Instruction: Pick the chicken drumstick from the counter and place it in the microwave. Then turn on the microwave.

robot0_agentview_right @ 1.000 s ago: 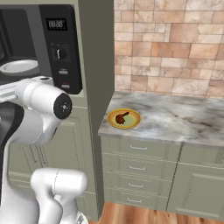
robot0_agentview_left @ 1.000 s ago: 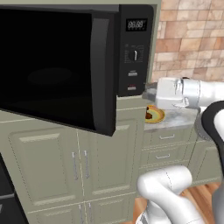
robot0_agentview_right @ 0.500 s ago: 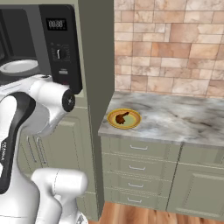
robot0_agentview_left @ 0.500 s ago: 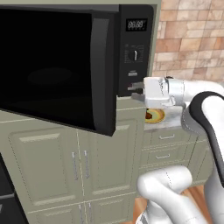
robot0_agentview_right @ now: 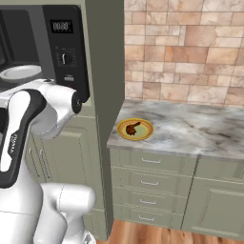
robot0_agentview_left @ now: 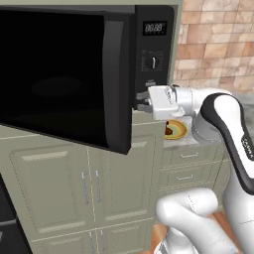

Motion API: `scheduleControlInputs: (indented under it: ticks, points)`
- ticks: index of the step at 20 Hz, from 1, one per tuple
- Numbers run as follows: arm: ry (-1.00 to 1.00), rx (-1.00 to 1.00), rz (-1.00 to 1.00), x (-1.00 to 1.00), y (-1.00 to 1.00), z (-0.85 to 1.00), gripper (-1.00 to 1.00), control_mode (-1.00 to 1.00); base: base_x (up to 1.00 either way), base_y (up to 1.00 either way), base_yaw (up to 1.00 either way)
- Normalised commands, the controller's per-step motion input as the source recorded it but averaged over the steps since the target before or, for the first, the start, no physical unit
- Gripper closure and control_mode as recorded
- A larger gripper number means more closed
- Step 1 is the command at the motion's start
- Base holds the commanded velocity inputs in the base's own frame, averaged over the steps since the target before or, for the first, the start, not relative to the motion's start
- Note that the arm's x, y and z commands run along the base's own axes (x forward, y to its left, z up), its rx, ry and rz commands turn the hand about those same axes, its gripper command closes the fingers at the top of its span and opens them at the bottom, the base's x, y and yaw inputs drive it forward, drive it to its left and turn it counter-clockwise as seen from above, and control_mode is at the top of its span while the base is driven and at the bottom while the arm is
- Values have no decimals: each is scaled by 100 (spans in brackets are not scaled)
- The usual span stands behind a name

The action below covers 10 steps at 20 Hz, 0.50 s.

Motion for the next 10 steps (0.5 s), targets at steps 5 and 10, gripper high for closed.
scheduleControlInputs:
  ticks: [5,10]
  points:
    - [0,0,9,25,26,-7,-100,-100,0,0,0]
    - [0,-1,9,24,28,-8,-100,-100,0,0,0]
